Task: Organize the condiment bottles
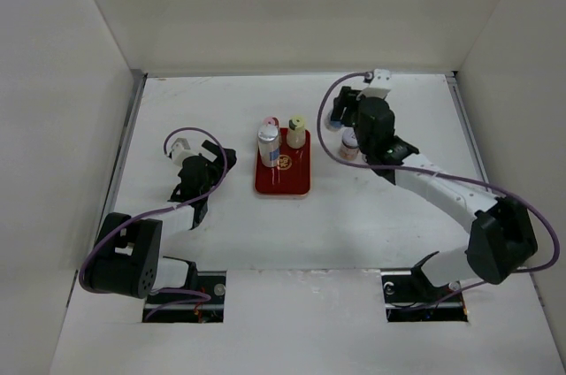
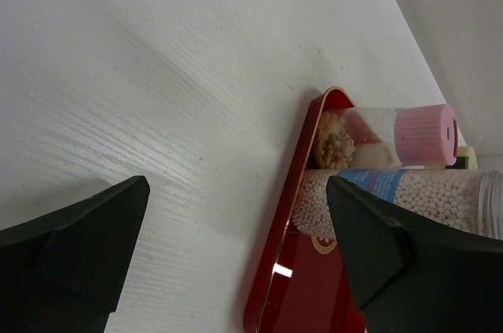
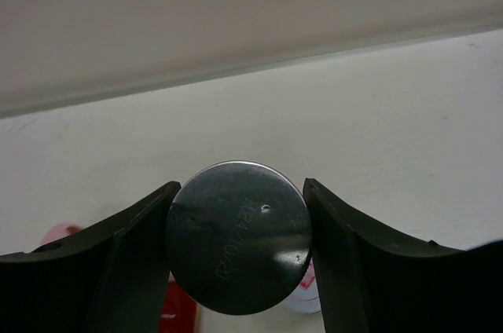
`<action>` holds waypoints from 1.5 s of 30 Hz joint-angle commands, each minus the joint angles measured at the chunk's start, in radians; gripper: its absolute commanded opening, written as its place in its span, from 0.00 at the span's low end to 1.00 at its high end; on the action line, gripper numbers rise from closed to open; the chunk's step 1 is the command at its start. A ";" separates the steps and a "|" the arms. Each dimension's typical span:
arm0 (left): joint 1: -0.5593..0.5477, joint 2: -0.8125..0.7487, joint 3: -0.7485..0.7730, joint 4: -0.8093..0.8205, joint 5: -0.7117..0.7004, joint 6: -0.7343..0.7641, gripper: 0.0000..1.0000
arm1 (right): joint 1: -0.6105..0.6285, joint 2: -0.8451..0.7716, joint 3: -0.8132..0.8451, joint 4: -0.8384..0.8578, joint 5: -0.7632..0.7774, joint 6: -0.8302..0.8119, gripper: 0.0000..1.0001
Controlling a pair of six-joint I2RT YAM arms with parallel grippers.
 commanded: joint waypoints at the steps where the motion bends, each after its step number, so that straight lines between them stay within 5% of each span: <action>1: -0.003 -0.017 -0.004 0.044 -0.002 -0.005 1.00 | 0.094 -0.010 -0.015 0.097 -0.040 -0.005 0.51; 10: -0.009 -0.015 0.000 0.044 -0.011 -0.003 1.00 | 0.231 0.146 0.073 0.075 -0.113 0.028 0.50; 22: -0.009 -0.017 -0.001 0.044 -0.003 -0.005 1.00 | 0.242 0.326 0.158 0.089 -0.087 0.017 0.52; 28: -0.009 -0.030 -0.006 0.047 -0.006 -0.003 1.00 | 0.251 0.367 0.176 0.097 -0.050 -0.008 0.60; 35: -0.011 -0.104 -0.061 0.151 -0.009 0.000 1.00 | 0.263 0.302 0.150 0.078 -0.049 -0.015 0.88; 45: -0.015 -0.127 -0.090 0.223 -0.005 0.003 1.00 | 0.147 0.032 -0.052 0.053 -0.024 0.026 0.96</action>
